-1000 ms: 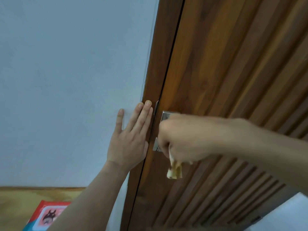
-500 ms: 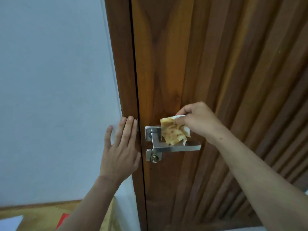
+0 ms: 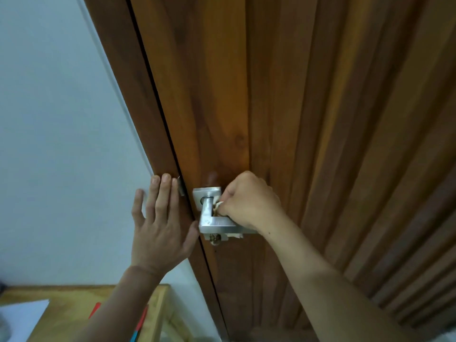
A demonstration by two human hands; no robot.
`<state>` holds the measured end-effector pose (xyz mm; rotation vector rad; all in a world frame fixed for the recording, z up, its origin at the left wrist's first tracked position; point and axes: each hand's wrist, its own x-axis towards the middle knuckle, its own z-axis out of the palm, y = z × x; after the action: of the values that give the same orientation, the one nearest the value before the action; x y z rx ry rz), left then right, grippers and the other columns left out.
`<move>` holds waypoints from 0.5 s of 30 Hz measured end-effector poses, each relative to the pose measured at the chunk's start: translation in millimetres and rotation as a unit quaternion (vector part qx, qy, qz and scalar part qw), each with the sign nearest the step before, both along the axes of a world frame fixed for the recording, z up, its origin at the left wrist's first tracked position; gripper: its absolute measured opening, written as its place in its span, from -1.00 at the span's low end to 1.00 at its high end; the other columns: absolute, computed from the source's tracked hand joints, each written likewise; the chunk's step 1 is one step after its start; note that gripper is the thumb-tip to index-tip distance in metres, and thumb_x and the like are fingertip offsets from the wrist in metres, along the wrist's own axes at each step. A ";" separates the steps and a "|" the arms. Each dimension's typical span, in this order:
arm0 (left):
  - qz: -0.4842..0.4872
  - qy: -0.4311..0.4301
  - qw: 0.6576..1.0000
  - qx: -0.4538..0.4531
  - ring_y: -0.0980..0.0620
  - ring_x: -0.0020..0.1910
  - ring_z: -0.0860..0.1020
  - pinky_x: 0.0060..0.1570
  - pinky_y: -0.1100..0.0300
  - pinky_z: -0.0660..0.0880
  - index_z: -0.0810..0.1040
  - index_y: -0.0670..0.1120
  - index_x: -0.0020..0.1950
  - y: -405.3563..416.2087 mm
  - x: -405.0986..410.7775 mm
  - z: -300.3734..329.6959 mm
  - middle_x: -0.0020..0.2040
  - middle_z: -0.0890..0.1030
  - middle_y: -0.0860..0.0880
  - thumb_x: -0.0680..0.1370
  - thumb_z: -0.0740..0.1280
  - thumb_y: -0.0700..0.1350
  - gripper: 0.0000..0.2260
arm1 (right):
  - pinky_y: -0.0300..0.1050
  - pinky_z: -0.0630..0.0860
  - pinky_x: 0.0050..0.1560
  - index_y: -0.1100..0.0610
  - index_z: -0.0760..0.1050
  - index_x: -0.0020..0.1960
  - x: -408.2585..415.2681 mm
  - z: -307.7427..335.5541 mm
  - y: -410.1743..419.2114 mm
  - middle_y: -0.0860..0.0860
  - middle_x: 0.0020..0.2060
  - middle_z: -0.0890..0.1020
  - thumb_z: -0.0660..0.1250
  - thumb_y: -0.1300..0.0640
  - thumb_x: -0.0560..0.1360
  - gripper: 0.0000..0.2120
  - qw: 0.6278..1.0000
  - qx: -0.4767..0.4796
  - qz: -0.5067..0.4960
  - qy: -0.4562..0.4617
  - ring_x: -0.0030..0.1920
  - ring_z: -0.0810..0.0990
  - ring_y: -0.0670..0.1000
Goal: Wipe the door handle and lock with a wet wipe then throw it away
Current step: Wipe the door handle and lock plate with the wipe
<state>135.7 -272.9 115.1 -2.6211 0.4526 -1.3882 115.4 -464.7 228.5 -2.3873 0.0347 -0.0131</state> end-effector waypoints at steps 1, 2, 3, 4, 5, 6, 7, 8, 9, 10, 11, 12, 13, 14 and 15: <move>0.003 -0.002 1.000 0.001 -0.24 0.57 0.10 0.45 -0.32 0.18 0.09 -0.32 0.57 -0.6 0.5 -0.8 0.55 0.15 -0.28 0.47 0.32 0.20 -0.12 | 0.01 0.64 -0.10 0.11 0.68 -0.19 1.3 3.4 -3.1 0.02 -0.27 0.70 0.44 0.22 0.37 -0.95 0.998 0.046 0.019 0.030 -0.20 0.67 0.05; 0.006 -0.004 1.000 0.000 -0.25 0.57 0.11 0.45 -0.32 0.19 0.09 -0.32 0.57 -1.3 1.3 -1.9 0.55 0.15 -0.28 0.45 0.35 0.19 -0.10 | 0.02 0.66 -0.06 0.14 0.69 -0.20 1.5 8.1 -6.2 0.06 -0.25 0.71 0.46 0.26 0.35 -0.93 0.993 0.089 0.042 0.060 -0.16 0.69 0.07; 0.010 -0.006 1.000 -0.002 -0.26 0.57 0.11 0.44 -0.32 0.19 0.09 -0.32 0.57 -2.3 2.3 -2.6 0.55 0.15 -0.29 0.44 0.38 0.19 -0.08 | 0.03 0.66 -0.01 0.14 0.70 -0.21 1.7 13.4 -9.1 0.08 -0.23 0.72 0.47 0.29 0.34 -0.91 0.987 0.122 0.063 0.086 -0.12 0.69 0.07; 0.016 -0.005 1.000 -0.005 -0.26 0.57 0.11 0.45 -0.32 0.19 0.09 -0.32 0.57 -3.5 2.7 -3.2 0.54 0.16 -0.29 0.43 0.41 0.18 -0.07 | 0.02 0.64 0.04 0.13 0.71 -0.21 1.8 17.7 -11.6 0.07 -0.22 0.72 0.47 0.31 0.35 -0.89 0.982 0.133 0.083 0.105 -0.10 0.69 0.05; 0.020 -0.004 1.000 -0.009 -0.26 0.57 0.11 0.45 -0.31 0.19 0.09 -0.32 0.57 -5.0 2.6 -3.5 0.54 0.16 -0.29 0.42 0.41 0.18 -0.06 | -0.01 0.63 0.06 0.11 0.71 -0.19 1.6 22.0 -13.2 0.05 -0.20 0.71 0.46 0.32 0.36 -0.86 0.980 0.124 0.102 0.117 -0.09 0.67 0.02; 0.022 -0.004 1.000 -0.013 -0.25 0.57 0.11 0.45 -0.31 0.19 0.10 -0.32 0.57 -6.6 2.3 -3.6 0.54 0.16 -0.29 0.42 0.41 0.18 -0.07 | -0.04 0.62 0.07 0.10 0.72 -0.17 0.9 26.2 -14.2 0.04 -0.18 0.70 0.44 0.33 0.38 -0.84 0.980 0.105 0.117 0.123 -0.09 0.65 -0.02; 0.025 -0.003 1.000 -0.016 -0.25 0.57 0.11 0.45 -0.31 0.19 0.11 -0.32 0.56 -7.6 1.7 -3.6 0.54 0.17 -0.28 0.43 0.39 0.18 -0.08 | -0.06 0.61 0.05 0.09 0.72 -0.15 0.0 30.4 -14.0 0.04 -0.17 0.70 0.42 0.34 0.39 -0.82 0.980 0.085 0.128 0.123 -0.10 0.63 -0.04; 0.026 -0.003 0.999 -0.018 -0.25 0.57 0.11 0.45 -0.31 0.19 0.12 -0.33 0.56 -8.7 1.3 -3.6 0.54 0.17 -0.28 0.44 0.38 0.18 -0.09 | -0.09 0.60 0.00 0.08 0.72 -0.15 -0.7 34.3 -14.5 0.03 -0.15 0.69 0.41 0.34 0.39 -0.80 0.981 0.069 0.136 0.122 -0.10 0.61 -0.06; 0.024 -0.001 0.999 -0.020 -0.25 0.57 0.10 0.45 -0.30 0.19 0.13 -0.33 0.56 -9.3 0.9 -3.4 0.54 0.16 -0.28 0.44 0.37 0.19 -0.10 | -0.13 0.57 -0.04 0.08 0.72 -0.17 -2.4 38.0 -16.2 0.01 -0.14 0.69 0.39 0.35 0.39 -0.78 0.981 0.059 0.142 0.121 -0.08 0.60 -0.07; 0.022 -0.002 1.000 -0.021 -0.24 0.58 0.09 0.45 -0.30 0.19 0.13 -0.33 0.56 -8.7 0.5 -3.0 0.55 0.15 -0.28 0.45 0.36 0.19 -0.11 | -0.19 0.55 -0.07 0.07 0.71 -0.19 -4.1 42.4 -18.1 -0.02 -0.15 0.69 0.38 0.36 0.38 -0.77 0.981 0.052 0.148 0.118 -0.06 0.59 -0.08; 0.018 -0.002 1.000 -0.021 -0.22 0.58 0.08 0.45 -0.30 0.19 0.11 -0.32 0.56 -8.7 0.4 -2.3 0.56 0.15 -0.27 0.46 0.34 0.19 -0.12 | -0.21 0.52 -0.08 0.07 0.71 -0.21 -5.9 48.1 -21.6 -0.02 -0.16 0.69 0.37 0.36 0.38 -0.77 0.981 0.052 0.150 0.113 -0.04 0.59 -0.08; 0.012 -0.002 1.000 -0.020 -0.21 0.58 0.08 0.45 -0.29 0.19 0.10 -0.30 0.57 -7.8 0.4 -1.9 0.56 0.14 -0.26 0.47 0.34 0.18 -0.13 | -0.21 0.53 -0.09 0.08 0.71 -0.23 -7.7 54.4 -25.1 0.00 -0.17 0.70 0.36 0.36 0.37 -0.77 0.982 0.058 0.150 0.104 -0.05 0.62 -0.07; 0.007 -0.004 1.000 -0.018 -0.20 0.58 0.09 0.45 -0.28 0.20 0.08 -0.29 0.58 -4.9 0.3 -1.7 0.56 0.15 -0.25 0.47 0.34 0.17 -0.13 | -0.22 0.56 -0.13 0.09 0.70 -0.22 -9.6 61.6 -25.9 0.03 -0.19 0.72 0.36 0.35 0.38 -0.78 0.983 0.068 0.145 0.090 -0.09 0.65 -0.07; 0.000 -0.007 1.000 -0.016 -0.20 0.58 0.11 0.45 -0.27 0.21 0.07 -0.27 0.59 -3.6 0.9 -1.2 0.57 0.15 -0.24 0.46 0.35 0.15 -0.13 | -0.23 0.59 -0.21 0.09 0.70 -0.21 -11.2 69.4 -27.2 0.05 -0.20 0.72 0.35 0.35 0.40 -0.78 0.985 0.083 0.135 0.072 -0.15 0.68 -0.07; -0.007 -0.007 1.000 -0.015 -0.19 0.58 0.12 0.44 -0.27 0.22 0.07 -0.25 0.59 -2.0 1.5 -0.8 0.57 0.15 -0.22 0.47 0.35 0.14 -0.14 | -0.23 0.61 -0.26 0.08 0.69 -0.20 -13.9 76.8 -26.2 0.04 -0.22 0.72 0.35 0.34 0.43 -0.78 0.987 0.089 0.123 0.044 -0.19 0.69 -0.07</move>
<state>137.2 -274.9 114.4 -2.6338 0.4529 -1.4283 101.5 -490.9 305.3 -2.1974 -0.2080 0.2045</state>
